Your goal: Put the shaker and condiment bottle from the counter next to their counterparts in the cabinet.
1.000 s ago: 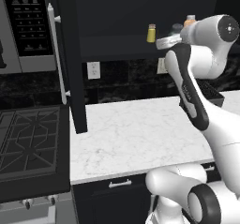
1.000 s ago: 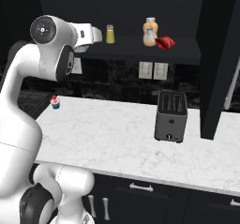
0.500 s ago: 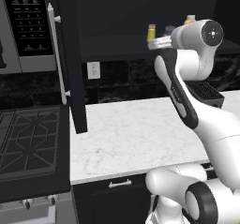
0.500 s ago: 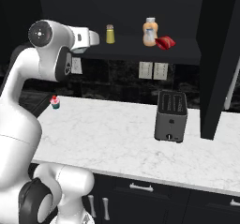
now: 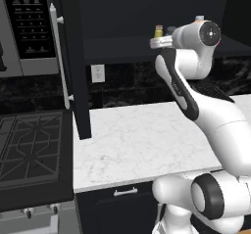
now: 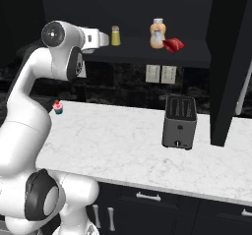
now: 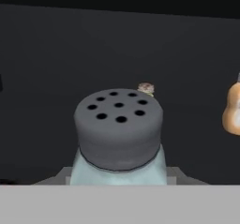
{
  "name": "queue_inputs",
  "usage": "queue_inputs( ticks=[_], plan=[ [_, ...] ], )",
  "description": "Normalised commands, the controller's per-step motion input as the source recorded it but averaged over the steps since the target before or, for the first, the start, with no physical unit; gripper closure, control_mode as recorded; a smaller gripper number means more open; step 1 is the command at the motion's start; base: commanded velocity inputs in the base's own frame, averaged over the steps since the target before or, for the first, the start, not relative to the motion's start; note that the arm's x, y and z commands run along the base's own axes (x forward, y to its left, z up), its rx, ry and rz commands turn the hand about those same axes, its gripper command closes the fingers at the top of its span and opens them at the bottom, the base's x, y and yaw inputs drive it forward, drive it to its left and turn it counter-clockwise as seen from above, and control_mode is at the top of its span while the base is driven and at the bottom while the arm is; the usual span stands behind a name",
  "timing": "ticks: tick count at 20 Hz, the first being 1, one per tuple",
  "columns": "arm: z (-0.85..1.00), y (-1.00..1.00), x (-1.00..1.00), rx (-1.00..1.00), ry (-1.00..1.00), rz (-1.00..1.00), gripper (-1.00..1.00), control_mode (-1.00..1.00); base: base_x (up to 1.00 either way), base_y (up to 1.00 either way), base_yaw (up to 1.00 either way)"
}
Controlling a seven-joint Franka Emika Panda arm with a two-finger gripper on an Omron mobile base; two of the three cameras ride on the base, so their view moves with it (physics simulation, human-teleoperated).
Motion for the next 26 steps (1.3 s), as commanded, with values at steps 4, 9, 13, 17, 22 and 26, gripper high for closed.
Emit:
queue_inputs(
  ticks=[4, 9, 13, 17, 22, 26],
  plan=[
    [-0.17, 0.01, 0.42, 0.0, 0.0, -0.08, 1.0, -1.0, 0.0, 0.0, 0.0],
    [-0.1, 0.01, 0.45, 0.0, 0.0, -0.07, 1.0, -1.0, 0.0, 0.0, 0.0],
    [-0.09, 0.0, 0.44, 0.0, 0.0, -0.07, 1.0, -1.0, 0.0, 0.0, 0.0],
    [-0.1, 0.0, 0.46, 0.01, 0.0, -0.06, 1.0, -1.0, 0.0, 0.0, 0.0],
    [-0.08, 0.0, 0.47, 0.02, 0.0, -0.05, 1.0, -1.0, 0.0, 0.0, 0.0],
    [-0.07, 0.0, 0.43, 0.02, 0.0, -0.05, 1.0, -1.0, 0.0, 0.0, 0.0]
  ],
)
